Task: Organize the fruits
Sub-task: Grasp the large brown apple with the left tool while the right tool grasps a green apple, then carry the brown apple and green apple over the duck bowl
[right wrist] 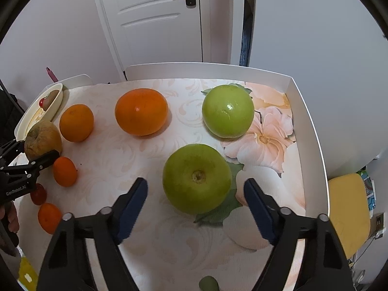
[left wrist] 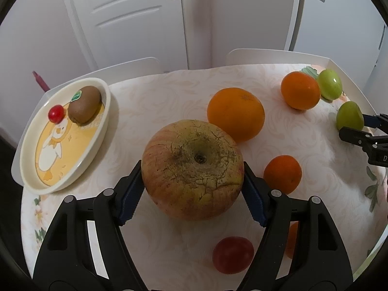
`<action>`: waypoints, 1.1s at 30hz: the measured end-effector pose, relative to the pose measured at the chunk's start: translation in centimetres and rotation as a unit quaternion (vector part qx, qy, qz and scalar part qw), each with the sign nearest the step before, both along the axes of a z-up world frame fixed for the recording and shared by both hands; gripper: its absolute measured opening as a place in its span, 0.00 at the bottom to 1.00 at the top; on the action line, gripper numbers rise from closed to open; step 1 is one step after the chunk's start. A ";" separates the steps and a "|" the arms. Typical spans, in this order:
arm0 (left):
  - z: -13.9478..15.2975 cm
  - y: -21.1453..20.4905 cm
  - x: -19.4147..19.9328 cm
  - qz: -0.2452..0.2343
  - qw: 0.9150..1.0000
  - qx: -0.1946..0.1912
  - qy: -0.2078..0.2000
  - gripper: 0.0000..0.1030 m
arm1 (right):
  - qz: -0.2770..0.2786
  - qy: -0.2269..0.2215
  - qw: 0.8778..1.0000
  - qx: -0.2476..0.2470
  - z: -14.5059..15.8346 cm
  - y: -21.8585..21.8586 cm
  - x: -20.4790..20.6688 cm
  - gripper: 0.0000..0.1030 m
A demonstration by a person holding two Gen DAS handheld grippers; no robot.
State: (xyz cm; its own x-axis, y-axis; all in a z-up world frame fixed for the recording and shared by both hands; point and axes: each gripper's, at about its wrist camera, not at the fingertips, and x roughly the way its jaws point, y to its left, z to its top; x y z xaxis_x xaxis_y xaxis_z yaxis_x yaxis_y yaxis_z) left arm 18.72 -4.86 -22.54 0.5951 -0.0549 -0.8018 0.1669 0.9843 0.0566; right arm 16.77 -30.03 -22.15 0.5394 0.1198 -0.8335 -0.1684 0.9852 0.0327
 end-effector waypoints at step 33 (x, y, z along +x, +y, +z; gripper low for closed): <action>8.1 5.6 -4.2 0.051 0.998 -0.021 -0.043 0.76 | 0.058 -0.037 0.998 -0.005 6.4 4.7 -2.0 0.48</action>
State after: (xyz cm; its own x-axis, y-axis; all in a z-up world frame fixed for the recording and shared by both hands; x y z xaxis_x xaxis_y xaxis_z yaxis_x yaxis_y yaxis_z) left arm 14.52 0.69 -14.45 0.6651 -0.0233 -0.7464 0.0631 0.9977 0.0251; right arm 14.73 -25.34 -15.74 0.5828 0.1771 -0.7931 -0.2837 0.9589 0.0057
